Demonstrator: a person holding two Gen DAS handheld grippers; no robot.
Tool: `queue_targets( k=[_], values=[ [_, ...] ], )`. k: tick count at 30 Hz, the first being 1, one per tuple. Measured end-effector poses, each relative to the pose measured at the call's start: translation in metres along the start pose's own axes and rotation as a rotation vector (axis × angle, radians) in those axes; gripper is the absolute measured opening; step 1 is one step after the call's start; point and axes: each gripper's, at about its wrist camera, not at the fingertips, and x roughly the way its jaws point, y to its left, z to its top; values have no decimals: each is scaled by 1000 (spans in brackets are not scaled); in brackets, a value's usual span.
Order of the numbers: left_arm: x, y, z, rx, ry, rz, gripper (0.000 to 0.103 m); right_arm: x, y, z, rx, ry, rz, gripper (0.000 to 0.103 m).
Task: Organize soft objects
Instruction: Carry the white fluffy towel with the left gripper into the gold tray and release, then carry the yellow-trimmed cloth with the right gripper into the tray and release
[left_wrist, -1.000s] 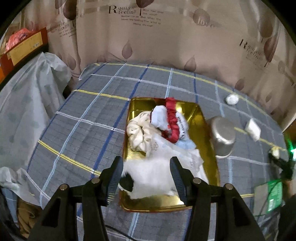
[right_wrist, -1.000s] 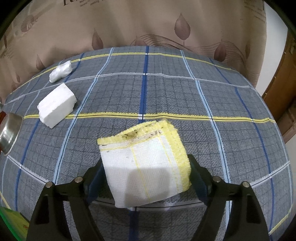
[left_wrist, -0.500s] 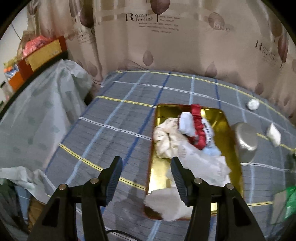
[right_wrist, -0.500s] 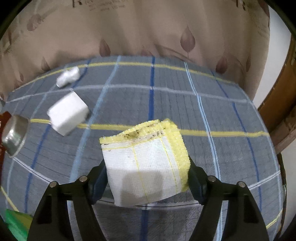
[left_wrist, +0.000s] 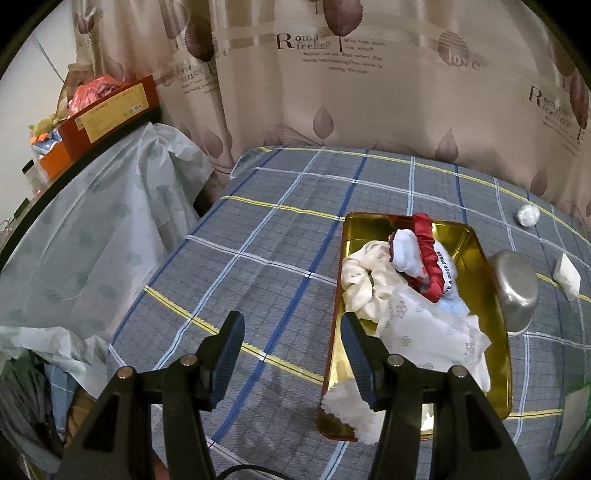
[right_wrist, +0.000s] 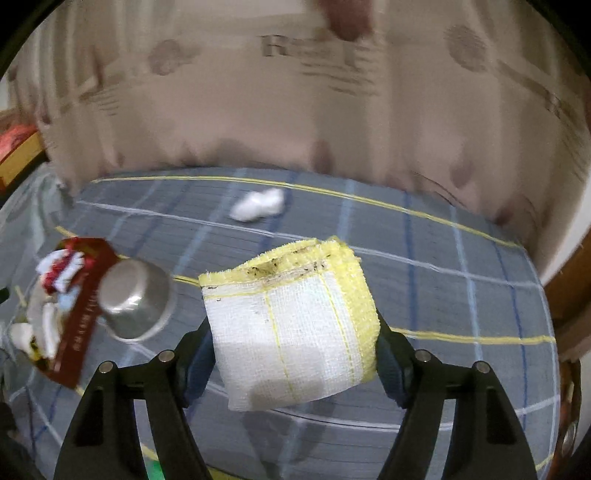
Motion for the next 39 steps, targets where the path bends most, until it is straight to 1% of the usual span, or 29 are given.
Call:
queue_targets(
  k=[2, 4, 10, 14, 21, 27, 31, 39],
  values=[
    [0, 1, 0, -9, -1, -4, 56, -2, 21, 7, -25, -2, 38, 71],
    [-1, 3, 0, -11, -5, 11, 55, -3, 42, 11, -51, -3, 70, 71],
    [-1, 6, -1, -24, 0, 1, 56, 0, 102, 19, -122, 1, 171, 71],
    [-1, 8, -1, -29, 3, 4, 56, 1, 140, 20, -169, 1, 221, 71],
    [0, 13, -1, -43, 7, 9, 56, 10, 208, 20, -258, 27, 303, 71],
    [2, 18, -1, -53, 18, 18, 56, 25, 257, 16, -320, 59, 337, 71],
    [2, 21, -1, -61, 20, 24, 56, 38, 278, 13, -334, 86, 349, 71],
    [5, 26, -1, -79, 30, 30, 56, 65, 304, 14, -339, 121, 331, 71]
  ],
)
